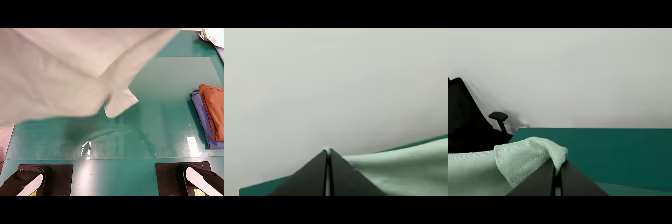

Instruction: Fold the shirts.

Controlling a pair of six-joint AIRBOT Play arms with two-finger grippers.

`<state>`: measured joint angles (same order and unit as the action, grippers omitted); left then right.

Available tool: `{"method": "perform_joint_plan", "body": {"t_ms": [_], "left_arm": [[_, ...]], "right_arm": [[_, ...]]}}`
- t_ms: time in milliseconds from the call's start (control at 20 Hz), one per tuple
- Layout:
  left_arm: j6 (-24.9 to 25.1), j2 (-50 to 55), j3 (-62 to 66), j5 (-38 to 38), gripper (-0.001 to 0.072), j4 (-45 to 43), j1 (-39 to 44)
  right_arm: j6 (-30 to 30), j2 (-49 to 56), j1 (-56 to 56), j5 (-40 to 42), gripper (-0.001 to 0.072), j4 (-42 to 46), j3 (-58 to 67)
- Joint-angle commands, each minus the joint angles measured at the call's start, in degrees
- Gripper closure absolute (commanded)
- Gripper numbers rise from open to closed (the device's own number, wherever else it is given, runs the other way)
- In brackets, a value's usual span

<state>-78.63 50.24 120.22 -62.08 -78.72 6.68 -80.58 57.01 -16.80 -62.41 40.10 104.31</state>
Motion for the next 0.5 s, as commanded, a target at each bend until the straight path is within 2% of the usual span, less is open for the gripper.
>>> {"method": "perform_joint_plan", "body": {"t_ms": [0,100,200,250,450], "left_arm": [[2.34,-0.57,0.07,-7.91,0.0684,2.40,-0.04],[5.27,-0.46,-0.02,-8.02,0.0684,2.23,-0.04],[12.92,-0.48,-1.40,-8.09,0.0685,0.28,-0.04],[14.51,-0.48,-2.12,-7.93,0.0685,-1.84,-0.04],[15.43,-0.48,-2.73,-7.30,0.0685,-9.01,-0.04]], "right_arm": [[-0.37,0.90,-0.07,-2.54,0.0696,-1.25,-3.26],[-0.37,0.92,-0.04,-2.84,0.0696,-3.02,-5.49],[-0.42,0.79,0.00,-3.69,0.0696,-3.15,-7.50],[-0.42,0.76,0.00,-4.42,0.0696,-3.21,-8.35],[-0.44,-1.49,0.63,-9.62,0.0697,-5.11,-11.08]]}}
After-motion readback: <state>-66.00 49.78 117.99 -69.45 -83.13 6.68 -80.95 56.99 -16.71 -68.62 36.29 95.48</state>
